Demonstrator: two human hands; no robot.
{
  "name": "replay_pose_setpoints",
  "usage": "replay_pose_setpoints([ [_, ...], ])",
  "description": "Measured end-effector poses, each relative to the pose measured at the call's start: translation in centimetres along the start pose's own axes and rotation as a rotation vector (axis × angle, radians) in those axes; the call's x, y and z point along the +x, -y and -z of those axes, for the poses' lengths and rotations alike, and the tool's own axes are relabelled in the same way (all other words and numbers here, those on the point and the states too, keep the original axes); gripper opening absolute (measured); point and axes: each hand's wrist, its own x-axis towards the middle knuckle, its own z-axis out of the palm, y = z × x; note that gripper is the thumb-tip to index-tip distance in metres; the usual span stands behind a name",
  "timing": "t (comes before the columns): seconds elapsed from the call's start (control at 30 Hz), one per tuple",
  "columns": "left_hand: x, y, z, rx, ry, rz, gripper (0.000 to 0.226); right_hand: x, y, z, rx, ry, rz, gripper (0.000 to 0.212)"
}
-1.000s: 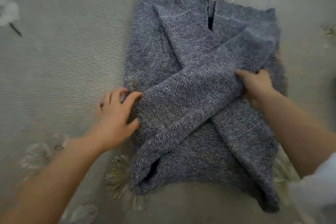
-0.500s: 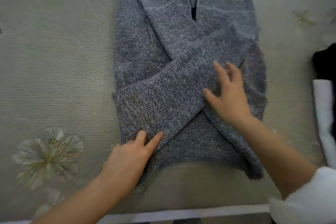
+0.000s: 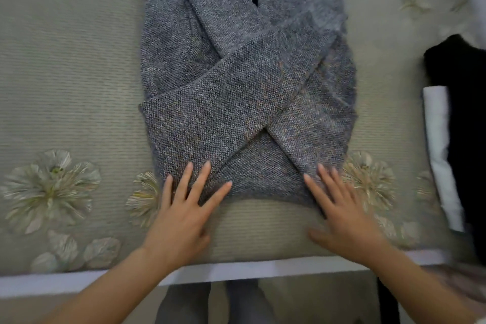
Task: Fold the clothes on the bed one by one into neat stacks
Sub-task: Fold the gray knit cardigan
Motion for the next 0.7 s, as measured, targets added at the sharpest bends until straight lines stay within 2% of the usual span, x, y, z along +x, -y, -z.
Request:
replay_pose_setpoints([
  [0.13, 2.2, -1.1, -0.8, 0.049, -0.021, 0.137, 0.111, 2.5, 1.4, -1.2, -0.101, -0.066, 0.012, 0.108],
  [0.27, 3.2, -1.4, 0.1, 0.164, 0.064, 0.208, 0.084, 4.0, 1.8, -0.2, -0.154, -0.056, -0.028, 0.089],
  [0.37, 3.4, -2.2, 3.0, 0.171, 0.095, 0.202, 0.068, 3.7, 1.4, 2.6, -0.113, -0.02, 0.008, 0.076],
  [0.5, 2.0, -3.2, 6.9, 0.087, 0.113, 0.221, 0.068, 1.0, 0.6, 6.8, -0.006, 0.043, 0.024, 0.07],
  [0.6, -0.7, -4.8, 9.0, -0.004, 0.297, 0.203, 0.066, -2.8, 0.5, 8.3, 0.091, 0.116, 0.022, 0.063],
  [0.7, -3.8, -6.9, 10.5, -0.164, 0.547, 0.128, 0.058, -6.8, 0.8, 8.4, 0.159, 0.3, 0.068, 0.051],
])
